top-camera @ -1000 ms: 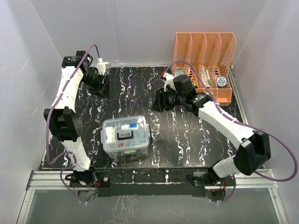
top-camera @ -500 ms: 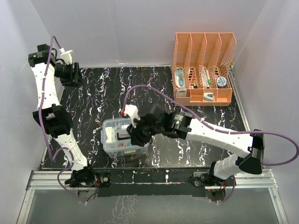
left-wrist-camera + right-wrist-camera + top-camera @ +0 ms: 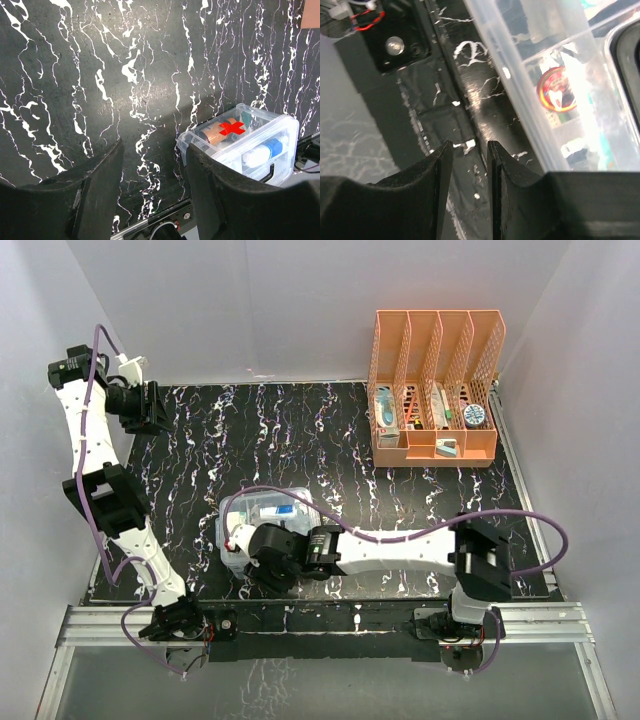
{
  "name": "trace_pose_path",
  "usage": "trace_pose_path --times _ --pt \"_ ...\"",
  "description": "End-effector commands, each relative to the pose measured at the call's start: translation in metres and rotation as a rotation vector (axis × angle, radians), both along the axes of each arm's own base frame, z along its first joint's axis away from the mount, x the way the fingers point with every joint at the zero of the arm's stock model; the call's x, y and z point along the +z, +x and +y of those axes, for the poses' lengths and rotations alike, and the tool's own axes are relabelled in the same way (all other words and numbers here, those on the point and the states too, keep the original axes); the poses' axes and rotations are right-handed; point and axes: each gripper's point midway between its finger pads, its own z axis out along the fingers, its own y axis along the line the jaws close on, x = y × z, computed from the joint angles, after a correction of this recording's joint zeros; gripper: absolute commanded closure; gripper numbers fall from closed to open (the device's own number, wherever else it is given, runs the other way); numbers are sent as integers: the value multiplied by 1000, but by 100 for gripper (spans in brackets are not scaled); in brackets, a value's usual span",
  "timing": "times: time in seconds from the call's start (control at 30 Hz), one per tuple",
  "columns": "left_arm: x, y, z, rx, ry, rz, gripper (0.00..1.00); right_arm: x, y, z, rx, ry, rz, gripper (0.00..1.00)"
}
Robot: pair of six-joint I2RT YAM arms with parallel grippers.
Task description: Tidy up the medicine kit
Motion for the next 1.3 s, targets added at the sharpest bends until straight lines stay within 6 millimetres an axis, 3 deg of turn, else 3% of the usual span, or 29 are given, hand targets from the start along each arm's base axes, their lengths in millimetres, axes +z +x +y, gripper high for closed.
trace_pose_path --times 0.0,0.33,0.73,0.83,0.9,0.93,1.0,1.07,1.13,1.27 --pt "27 -20 -8 -28 -18 -50 48 18 26 34 -53 128 -104 69" --pt "30 -30 -3 -22 -22 -59 49 0 77 44 -114 117 -142 69" --pt "28 -36 -5 -30 -33 -54 49 -3 134 25 -210 139 -140 71" --pt "32 -38 -6 -44 -27 -74 48 20 132 31 -202 188 -130 71" --pt "40 -38 -12 -73 -2 -104 44 46 132 32 -221 230 -128 70" --pt "45 -38 -17 -98 23 -122 41 71 131 29 -233 270 -137 68" --pt "52 -38 -37 -174 76 -153 38 113 135 21 -279 337 -170 53" --pt "57 -36 -77 -296 117 -182 33 147 150 0 -361 379 -211 38" --pt "57 -34 -114 -407 142 -212 26 171 178 -33 -456 414 -210 22" --pt "47 -37 -181 -677 163 -274 7 187 233 -122 -626 470 -179 2"
